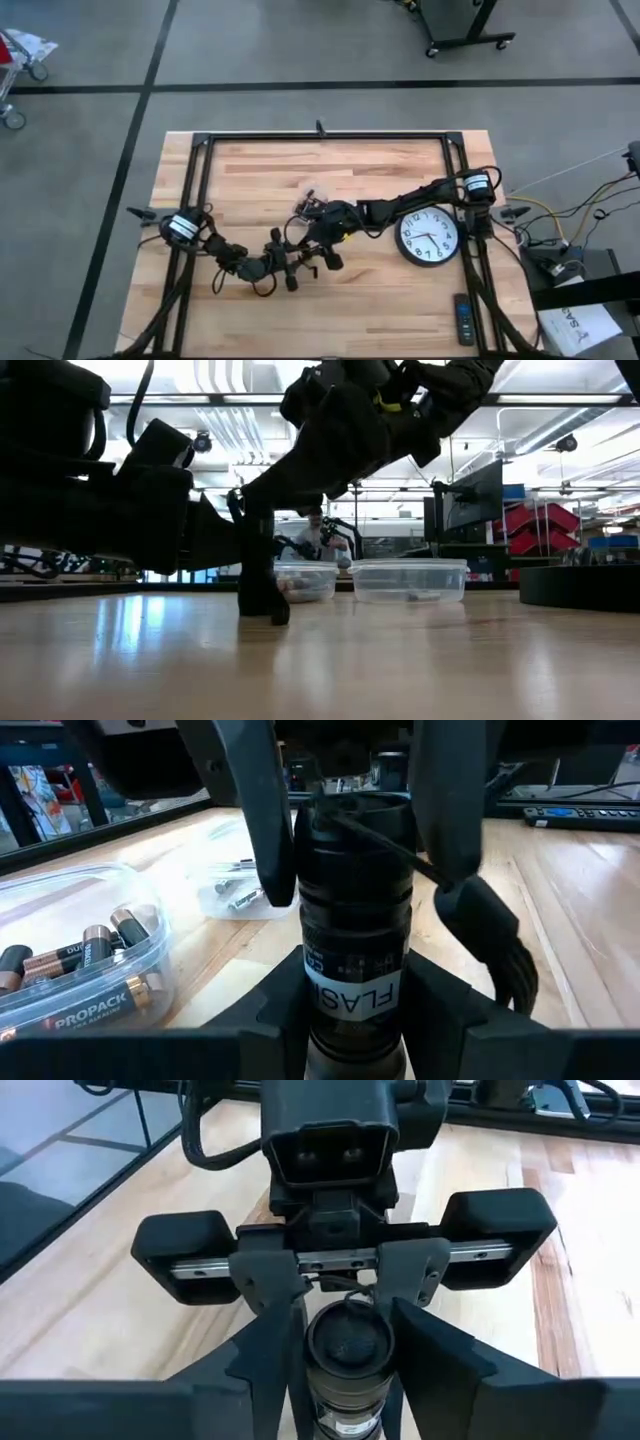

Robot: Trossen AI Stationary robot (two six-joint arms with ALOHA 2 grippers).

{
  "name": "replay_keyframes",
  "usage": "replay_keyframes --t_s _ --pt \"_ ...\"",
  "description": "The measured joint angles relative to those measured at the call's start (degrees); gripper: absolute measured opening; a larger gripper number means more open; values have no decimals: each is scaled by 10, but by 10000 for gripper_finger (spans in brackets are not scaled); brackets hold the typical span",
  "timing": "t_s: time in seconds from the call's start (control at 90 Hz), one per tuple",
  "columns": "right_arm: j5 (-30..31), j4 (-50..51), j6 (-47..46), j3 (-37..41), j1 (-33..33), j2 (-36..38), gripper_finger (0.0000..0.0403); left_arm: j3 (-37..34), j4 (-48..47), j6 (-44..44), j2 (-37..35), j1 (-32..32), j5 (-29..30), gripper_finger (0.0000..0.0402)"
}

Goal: Insert battery
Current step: Close the black flashlight cover

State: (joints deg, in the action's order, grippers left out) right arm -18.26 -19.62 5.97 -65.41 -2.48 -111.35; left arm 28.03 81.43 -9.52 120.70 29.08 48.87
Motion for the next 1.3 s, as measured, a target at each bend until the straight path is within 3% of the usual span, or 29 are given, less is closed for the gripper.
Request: replay_keyframes --t_s 0.222,0.489,0.811,1.067,1.3 --pt "8 2 -9 0 0 0 98 0 0 0 0 0 0 101" --pt "44 12 -21 0 -4 -1 123 0 0 0 0 0 1 101" --pt "93 22 -51 0 -16 -1 98 0 0 -2 0 0 5 100" --pt "178 23 -128 0 -38 -1 108 1 0 -5 0 0 24 101" --pt "312 23 -212 0 -71 -3 101 5 -4 -8 1 -1 48 101"
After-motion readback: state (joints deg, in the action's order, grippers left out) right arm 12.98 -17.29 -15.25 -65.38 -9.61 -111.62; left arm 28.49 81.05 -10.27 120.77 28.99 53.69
